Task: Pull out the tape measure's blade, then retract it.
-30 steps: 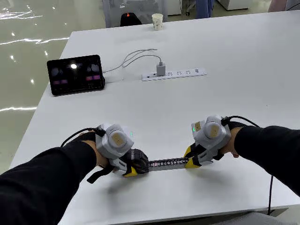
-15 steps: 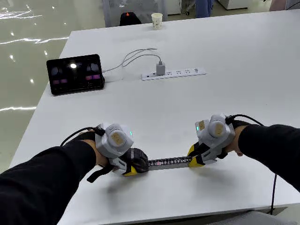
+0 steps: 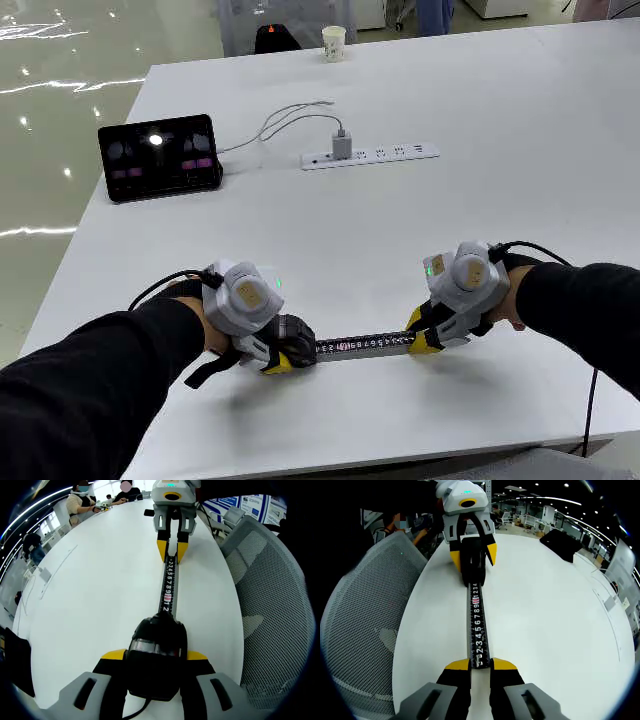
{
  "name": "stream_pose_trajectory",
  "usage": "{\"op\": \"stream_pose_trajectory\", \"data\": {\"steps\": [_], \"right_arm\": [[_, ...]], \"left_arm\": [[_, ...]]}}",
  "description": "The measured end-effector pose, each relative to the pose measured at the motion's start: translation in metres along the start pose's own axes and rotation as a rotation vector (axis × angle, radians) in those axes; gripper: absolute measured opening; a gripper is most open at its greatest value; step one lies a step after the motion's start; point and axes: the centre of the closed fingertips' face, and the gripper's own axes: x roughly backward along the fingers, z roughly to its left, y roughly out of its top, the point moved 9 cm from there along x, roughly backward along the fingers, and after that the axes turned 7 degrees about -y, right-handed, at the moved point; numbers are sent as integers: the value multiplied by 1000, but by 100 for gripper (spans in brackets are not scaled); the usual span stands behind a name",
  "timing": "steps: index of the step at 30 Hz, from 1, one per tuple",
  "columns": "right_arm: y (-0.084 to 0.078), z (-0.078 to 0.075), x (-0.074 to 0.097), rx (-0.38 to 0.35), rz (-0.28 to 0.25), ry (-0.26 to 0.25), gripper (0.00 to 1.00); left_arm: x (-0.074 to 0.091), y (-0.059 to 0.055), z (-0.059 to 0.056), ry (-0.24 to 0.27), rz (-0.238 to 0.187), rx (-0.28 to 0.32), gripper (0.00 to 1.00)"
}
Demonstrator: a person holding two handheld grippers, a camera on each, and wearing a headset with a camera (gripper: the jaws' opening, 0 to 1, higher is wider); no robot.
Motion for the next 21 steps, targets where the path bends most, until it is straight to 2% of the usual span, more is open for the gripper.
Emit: {"op": "stream_pose_trajectory", "data": {"steps": [21], "right_arm": [[-11,-2,8,1,7,-7,10]], "left_arm": [[0,0,1,7,-1,7,35]]}}
